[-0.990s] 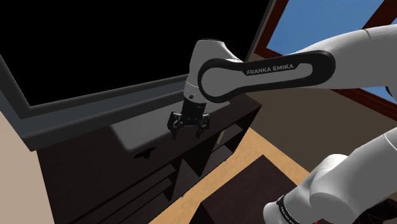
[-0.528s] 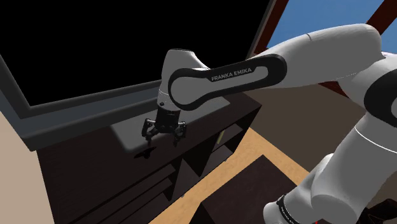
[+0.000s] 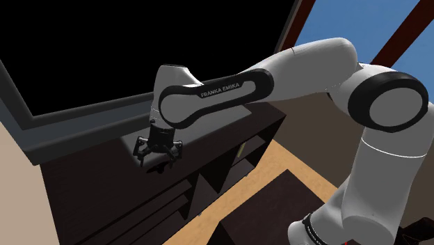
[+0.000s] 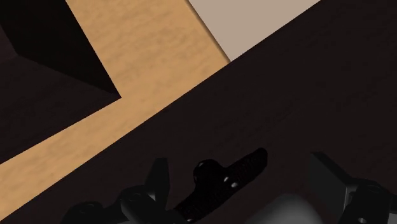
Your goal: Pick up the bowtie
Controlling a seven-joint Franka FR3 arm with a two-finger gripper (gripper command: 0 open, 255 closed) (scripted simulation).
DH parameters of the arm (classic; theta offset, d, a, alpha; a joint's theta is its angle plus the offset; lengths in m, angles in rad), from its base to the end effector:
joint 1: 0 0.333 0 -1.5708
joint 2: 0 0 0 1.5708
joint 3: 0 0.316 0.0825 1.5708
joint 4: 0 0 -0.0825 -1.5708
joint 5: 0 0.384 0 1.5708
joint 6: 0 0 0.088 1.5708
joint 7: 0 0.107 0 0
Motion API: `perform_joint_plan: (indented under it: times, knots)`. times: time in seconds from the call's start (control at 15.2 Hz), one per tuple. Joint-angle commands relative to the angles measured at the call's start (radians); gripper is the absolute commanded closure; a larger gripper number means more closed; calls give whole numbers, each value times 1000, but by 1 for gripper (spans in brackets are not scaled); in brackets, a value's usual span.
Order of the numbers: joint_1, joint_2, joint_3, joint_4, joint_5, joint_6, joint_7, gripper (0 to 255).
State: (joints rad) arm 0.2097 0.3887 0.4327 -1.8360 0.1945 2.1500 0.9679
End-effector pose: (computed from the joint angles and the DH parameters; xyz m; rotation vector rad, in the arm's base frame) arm 0.5119 0.3700 0.3353 -2.8499 0.6699 0.3882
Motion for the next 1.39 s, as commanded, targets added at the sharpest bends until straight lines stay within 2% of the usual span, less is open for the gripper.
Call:
perform_joint_plan:
  times: [0.0, 0.33, 0.4, 0.99, 1.32]
  knots:
    - [4, 18, -2, -3, -4, 20, 0, 0]
    - [9, 45, -6, -16, -10, 59, -5, 0]
    - [9, 45, -6, -15, -10, 58, -5, 255]
    - [9, 45, -6, -16, -10, 59, -5, 255]
    - [3, 8, -1, 3, -2, 5, 3, 255]
